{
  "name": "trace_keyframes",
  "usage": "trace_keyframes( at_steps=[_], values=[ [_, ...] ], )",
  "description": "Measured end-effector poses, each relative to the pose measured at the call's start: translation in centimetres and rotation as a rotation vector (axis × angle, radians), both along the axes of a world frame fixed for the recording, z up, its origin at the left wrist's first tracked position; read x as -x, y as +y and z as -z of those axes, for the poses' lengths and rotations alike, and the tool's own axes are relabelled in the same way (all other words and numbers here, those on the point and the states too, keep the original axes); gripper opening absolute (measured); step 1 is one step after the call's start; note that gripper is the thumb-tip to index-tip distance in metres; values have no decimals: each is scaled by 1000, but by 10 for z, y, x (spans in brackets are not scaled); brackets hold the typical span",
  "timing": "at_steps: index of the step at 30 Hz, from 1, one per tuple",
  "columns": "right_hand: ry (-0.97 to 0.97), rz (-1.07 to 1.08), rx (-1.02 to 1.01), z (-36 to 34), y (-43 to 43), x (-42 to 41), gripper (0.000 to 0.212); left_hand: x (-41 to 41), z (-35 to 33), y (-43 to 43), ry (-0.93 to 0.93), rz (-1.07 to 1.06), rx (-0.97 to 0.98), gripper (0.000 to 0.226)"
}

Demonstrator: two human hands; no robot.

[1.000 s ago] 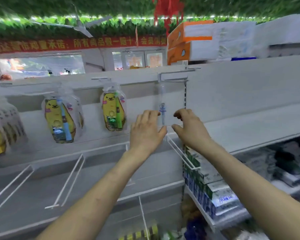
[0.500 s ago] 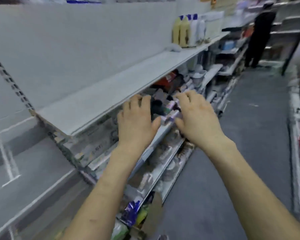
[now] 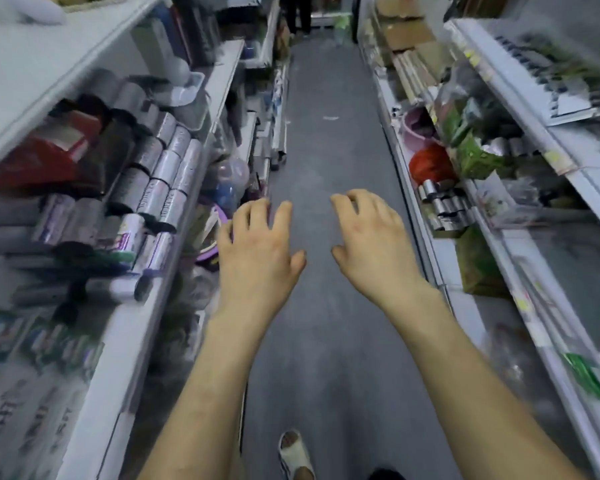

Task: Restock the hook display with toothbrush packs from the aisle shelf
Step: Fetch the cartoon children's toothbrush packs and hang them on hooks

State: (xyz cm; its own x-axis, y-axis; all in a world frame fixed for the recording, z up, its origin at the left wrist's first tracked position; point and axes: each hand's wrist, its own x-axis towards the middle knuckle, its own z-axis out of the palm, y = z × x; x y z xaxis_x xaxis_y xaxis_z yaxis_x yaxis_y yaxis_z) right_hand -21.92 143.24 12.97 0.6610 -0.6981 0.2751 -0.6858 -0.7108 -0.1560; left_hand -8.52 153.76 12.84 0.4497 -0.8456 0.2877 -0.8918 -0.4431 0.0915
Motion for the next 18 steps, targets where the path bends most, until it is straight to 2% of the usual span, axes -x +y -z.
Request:
trace_keyframes(
  at_steps=[9, 18],
  values=[
    [-24, 269, 4, 16, -190, -18, 69, -51, 19, -220, -7, 214, -21, 72],
    [34, 354, 37, 3, -421, -46, 69, -96, -2, -470, -50, 336, -7, 73]
  ],
)
